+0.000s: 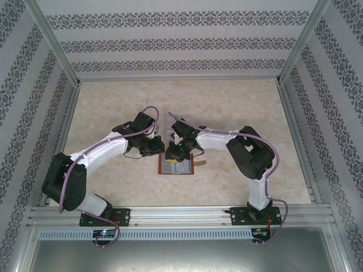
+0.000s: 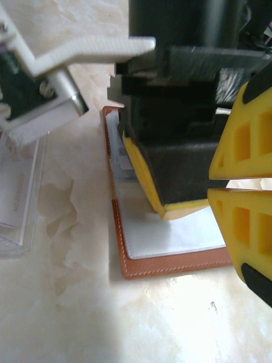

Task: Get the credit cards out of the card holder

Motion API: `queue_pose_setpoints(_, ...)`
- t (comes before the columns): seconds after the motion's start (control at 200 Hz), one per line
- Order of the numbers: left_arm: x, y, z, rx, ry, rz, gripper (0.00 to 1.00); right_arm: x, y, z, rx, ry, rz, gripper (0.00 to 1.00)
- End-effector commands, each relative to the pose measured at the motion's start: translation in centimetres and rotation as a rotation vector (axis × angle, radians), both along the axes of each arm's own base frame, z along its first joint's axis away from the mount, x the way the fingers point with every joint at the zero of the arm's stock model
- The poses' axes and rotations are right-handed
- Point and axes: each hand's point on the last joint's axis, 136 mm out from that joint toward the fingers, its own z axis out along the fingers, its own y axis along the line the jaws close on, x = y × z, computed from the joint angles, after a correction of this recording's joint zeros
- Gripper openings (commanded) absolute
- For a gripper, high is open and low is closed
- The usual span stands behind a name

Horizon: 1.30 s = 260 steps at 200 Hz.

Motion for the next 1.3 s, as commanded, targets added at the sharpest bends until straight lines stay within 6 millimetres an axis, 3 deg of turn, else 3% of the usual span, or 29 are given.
queue_pose_setpoints(0.0, 0.2, -0.1, 0.2, -0.034, 0.001, 0.021, 0.13, -0.4, 0.7, 0.0, 0.011, 0.011, 0.03, 0.21)
queue_pose_setpoints(0.19, 0.2, -1.0, -0.8, -0.061, 0.034, 0.02, 0.13, 0.1, 0.2, 2.1, 0.03, -0.033, 0.02, 0.21)
queue_pose_setpoints(0.41, 0.6, -2.5, -1.5, -0.087, 0.057, 0.01, 0.13, 0.8, -2.4, 4.1, 0.028, -0.07, -0.035, 0.22)
queue_pose_setpoints(0.889, 0.1, -6.0, -4.1, -0.073, 0.163, -0.083, 0.13, -0.3, -10.2, 1.8, -0.205, -0.083, -0.106, 0.28)
queue_pose_setpoints(1.114, -0.3, -7.2, -5.2, -0.081, 0.197, -0.104, 0.13, -0.6, -10.5, 0.9, -0.22, -0.067, -0.102, 0.29)
queue_pose_setpoints(1.294, -0.3, -7.9, -5.5, -0.121, 0.21, -0.093, 0.15, -0.4, -9.8, 1.3, -0.175, -0.07, -0.102, 0.3)
